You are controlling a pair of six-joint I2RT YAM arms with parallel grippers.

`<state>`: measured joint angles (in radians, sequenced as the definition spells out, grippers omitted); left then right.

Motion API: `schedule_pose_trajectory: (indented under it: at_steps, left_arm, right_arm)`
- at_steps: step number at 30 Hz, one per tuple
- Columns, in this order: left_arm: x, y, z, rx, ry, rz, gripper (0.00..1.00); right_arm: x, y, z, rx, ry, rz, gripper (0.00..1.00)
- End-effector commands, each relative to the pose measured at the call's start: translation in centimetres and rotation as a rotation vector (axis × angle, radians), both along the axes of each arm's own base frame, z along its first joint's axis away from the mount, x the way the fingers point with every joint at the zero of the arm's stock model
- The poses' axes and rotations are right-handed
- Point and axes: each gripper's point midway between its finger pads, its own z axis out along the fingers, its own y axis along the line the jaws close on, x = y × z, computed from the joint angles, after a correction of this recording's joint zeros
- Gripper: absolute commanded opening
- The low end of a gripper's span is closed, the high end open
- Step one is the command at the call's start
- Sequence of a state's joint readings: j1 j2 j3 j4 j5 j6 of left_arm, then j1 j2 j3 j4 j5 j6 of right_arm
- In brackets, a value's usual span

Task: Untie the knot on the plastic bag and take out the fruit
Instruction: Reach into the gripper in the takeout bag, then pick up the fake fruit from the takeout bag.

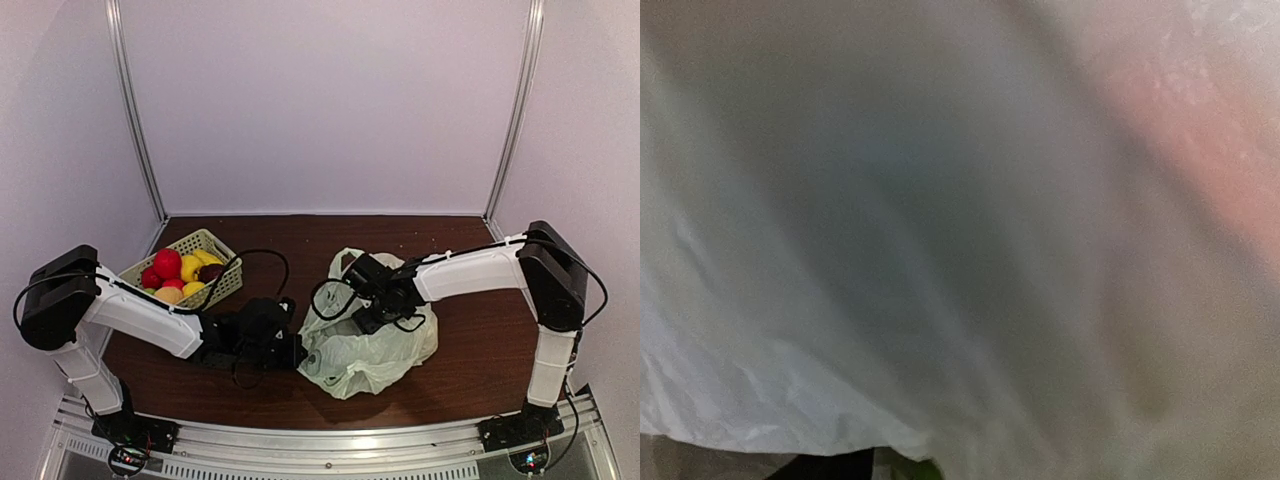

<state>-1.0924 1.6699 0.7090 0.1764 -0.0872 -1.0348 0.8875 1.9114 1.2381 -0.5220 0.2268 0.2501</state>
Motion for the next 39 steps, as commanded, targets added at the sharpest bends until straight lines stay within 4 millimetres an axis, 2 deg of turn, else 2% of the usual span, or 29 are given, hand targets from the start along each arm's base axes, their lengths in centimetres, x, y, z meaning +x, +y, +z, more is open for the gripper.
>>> schedule_pose_trajectory:
  at_steps: [1,3,5,8,9,12,16,21,26,32,36,39]
  left_arm:
    - [0.1,-0.5,0.4,0.000,-0.007,-0.001,0.00]
    - [0.2,-0.6,0.4,0.002,-0.007,-0.001,0.00]
    - [0.2,-0.7,0.5,0.005,-0.008,-0.005,0.00]
    - [0.3,-0.9,0.8,0.009,-0.013,-0.008,0.00]
    - [0.3,-1.0,0.9,0.010,-0.015,-0.011,0.00]
    - [0.4,-1.2,1.2,0.007,-0.020,-0.015,0.00]
    - [0.4,-1.9,1.8,0.000,-0.031,-0.033,0.00]
    - [0.5,-2.5,2.6,-0.005,-0.043,-0.044,0.00]
    - [0.6,-2.9,3.2,-0.014,-0.054,-0.050,0.00]
    - [0.6,-3.4,4.3,-0.032,-0.069,-0.059,0.00]
    - [0.6,-2.8,4.6,-0.030,-0.077,-0.044,0.00]
    - [0.7,-2.2,5.2,-0.029,-0.097,-0.034,0.16]
  right_arm:
    - [-1.4,-1.0,-3.1,-0.014,0.070,0.002,0.69]
    - [-1.6,-1.4,-3.8,-0.032,0.078,-0.003,0.70]
    - [-1.6,-1.6,-4.0,-0.041,0.073,-0.009,0.65]
    - [-1.4,-1.6,-3.2,-0.022,0.055,-0.017,0.39]
    - [-1.3,-1.5,-2.7,-0.009,0.047,-0.017,0.31]
    - [-1.3,-0.7,-0.5,0.048,0.025,-0.001,0.14]
    - [-2.0,0.7,2.9,0.168,0.012,0.061,0.04]
    - [-4.3,2.7,7.0,0.350,0.021,0.189,0.00]
    - [-7.3,4.0,9.3,0.507,0.045,0.299,0.00]
    - [-10.0,3.9,8.9,0.538,0.092,0.347,0.00]
    - [-11.8,4.1,10.1,0.547,0.080,0.376,0.00]
    - [-12.2,4.1,12.7,0.617,0.039,0.363,0.00]
